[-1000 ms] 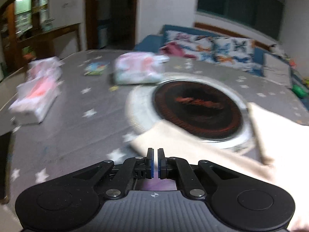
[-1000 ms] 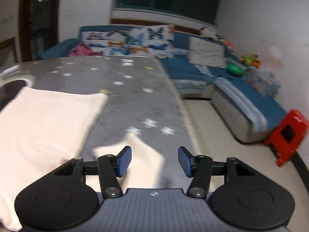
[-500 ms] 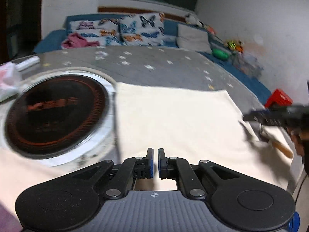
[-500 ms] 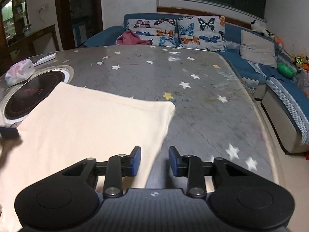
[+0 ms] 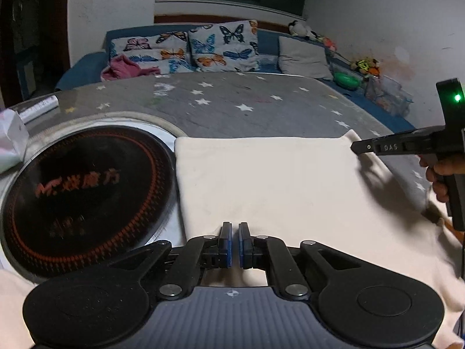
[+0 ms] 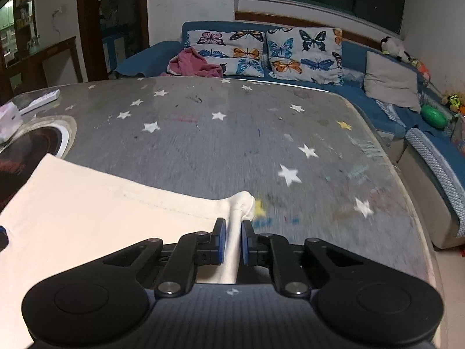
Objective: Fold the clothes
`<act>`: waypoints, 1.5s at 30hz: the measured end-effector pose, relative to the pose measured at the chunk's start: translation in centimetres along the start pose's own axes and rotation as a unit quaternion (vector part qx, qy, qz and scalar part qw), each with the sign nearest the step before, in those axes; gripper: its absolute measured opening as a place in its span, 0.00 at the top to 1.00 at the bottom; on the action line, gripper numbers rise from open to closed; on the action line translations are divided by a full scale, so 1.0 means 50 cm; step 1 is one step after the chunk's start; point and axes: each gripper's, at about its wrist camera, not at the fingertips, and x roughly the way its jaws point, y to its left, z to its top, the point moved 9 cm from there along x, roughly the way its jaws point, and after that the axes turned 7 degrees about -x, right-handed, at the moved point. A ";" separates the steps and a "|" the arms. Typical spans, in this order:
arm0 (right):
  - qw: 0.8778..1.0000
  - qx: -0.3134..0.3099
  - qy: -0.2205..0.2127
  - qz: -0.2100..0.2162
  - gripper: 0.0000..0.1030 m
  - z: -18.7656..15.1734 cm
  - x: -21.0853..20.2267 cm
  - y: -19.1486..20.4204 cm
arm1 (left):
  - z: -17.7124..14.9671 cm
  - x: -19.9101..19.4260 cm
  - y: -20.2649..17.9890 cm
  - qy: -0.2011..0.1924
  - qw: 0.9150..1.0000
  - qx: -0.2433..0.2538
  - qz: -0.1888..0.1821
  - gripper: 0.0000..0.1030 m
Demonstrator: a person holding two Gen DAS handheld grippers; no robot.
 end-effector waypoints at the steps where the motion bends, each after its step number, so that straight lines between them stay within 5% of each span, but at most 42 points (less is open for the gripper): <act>1: 1.000 0.001 0.002 0.000 0.83 0.006 0.002 -0.005 | 0.003 0.001 0.002 0.000 1.000 0.000 0.002 0.93; 9: 1.000 -0.006 0.001 -0.014 0.83 -0.053 -0.146 -0.064 | -0.008 -0.027 -0.020 0.001 1.000 0.005 -0.010 0.92; 17: 0.999 -0.028 0.034 -0.017 0.73 -0.212 -0.253 -0.044 | -0.081 -0.102 -0.130 0.011 0.996 0.051 -0.078 0.73; 21: 0.998 -0.036 0.018 -0.042 0.74 -0.240 -0.246 -0.028 | -0.126 -0.121 -0.169 0.025 0.993 0.062 -0.101 0.72; 23: 0.998 -0.029 0.010 -0.047 0.87 -0.240 -0.250 -0.030 | -0.145 -0.127 -0.179 0.031 0.992 0.066 -0.107 0.72; 26: 0.995 -0.037 0.000 -0.098 0.96 -0.244 -0.270 -0.051 | -0.170 -0.136 -0.187 0.036 0.990 0.073 -0.112 0.71; 33: 0.981 0.010 0.004 -0.195 0.97 -0.288 -0.347 -0.147 | -0.189 -0.145 -0.189 0.033 0.989 0.087 -0.117 0.64; 38: 0.992 -0.003 -0.015 -0.128 0.79 -0.264 -0.337 -0.084 | -0.194 -0.147 -0.196 0.031 0.989 0.088 -0.113 0.61; 41: 0.997 -0.018 -0.023 -0.077 0.78 -0.243 -0.308 -0.032 | -0.197 -0.151 -0.197 0.030 0.989 0.089 -0.110 0.60; 45: 0.997 -0.035 -0.018 -0.062 0.77 -0.224 -0.252 0.001 | -0.206 -0.157 -0.196 0.030 0.989 0.094 -0.108 0.59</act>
